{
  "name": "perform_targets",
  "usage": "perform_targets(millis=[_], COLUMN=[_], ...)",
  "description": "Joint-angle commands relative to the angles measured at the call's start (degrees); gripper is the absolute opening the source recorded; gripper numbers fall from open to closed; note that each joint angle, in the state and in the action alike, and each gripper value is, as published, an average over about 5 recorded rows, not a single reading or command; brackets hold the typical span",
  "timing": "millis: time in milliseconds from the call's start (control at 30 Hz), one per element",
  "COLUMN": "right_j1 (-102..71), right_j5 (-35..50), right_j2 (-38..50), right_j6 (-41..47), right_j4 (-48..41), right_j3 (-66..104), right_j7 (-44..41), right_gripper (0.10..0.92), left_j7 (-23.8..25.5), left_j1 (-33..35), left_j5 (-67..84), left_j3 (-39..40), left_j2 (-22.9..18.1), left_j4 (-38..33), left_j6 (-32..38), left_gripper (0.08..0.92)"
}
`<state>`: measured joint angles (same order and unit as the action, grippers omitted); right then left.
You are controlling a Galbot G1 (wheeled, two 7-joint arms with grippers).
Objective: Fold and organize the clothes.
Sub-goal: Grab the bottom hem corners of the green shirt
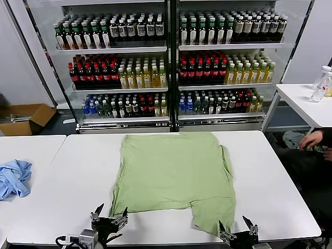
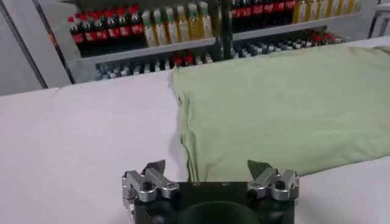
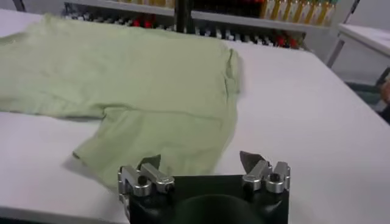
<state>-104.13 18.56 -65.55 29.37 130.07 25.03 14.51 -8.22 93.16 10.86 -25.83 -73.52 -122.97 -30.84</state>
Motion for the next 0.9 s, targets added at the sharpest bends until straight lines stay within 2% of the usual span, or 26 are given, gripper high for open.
perform_targets(millis=[33,100,333,533,667,767,900], right_j1=[0.0,-0.1,-0.5,-0.9,-0.6,0.5,4.7], right_j5=[2.2,2.7,2.8,1.0,1.0,1.4,3.6], right_j2=[-0.9,-1.0,-1.1,-0.6,0.4,1.6,3.7], right_j6=[1.6,1.4,-1.1,-7.7,-12.4,-14.5,-16.3], right_j4=[-1.6,-1.6,-2.2,-1.3,0.5,1.9,2.3], right_j3=[-1.0,-1.0,-0.8,0.0,1.5,2.9,4.7], right_j7=[-0.1,-0.3,-1.4,-3.4,-4.2,-4.5,-4.2], right_gripper=[0.683,0.646,0.439,0.265,0.153,0.108,0.106], left_j7=[-0.7,-0.8,-0.7,-0.3,0.3,0.6,0.9], left_j1=[-2.3,-2.1,-1.6,-1.1,-0.4,-0.5,-2.1], left_j5=[7.0,7.4,12.0,15.1,16.7,18.2,20.5], left_j3=[0.4,0.4,0.1,-0.6,-1.5,-2.5,-3.4], left_j2=[1.0,1.0,0.9,1.0,1.8,3.0,5.3], left_j4=[2.5,2.0,2.2,0.5,-3.3,-6.3,-8.0], left_j6=[-2.3,-2.3,-2.2,-1.8,0.1,1.2,1.8], left_gripper=[0.695,0.645,0.446,0.273,0.17,0.104,0.084])
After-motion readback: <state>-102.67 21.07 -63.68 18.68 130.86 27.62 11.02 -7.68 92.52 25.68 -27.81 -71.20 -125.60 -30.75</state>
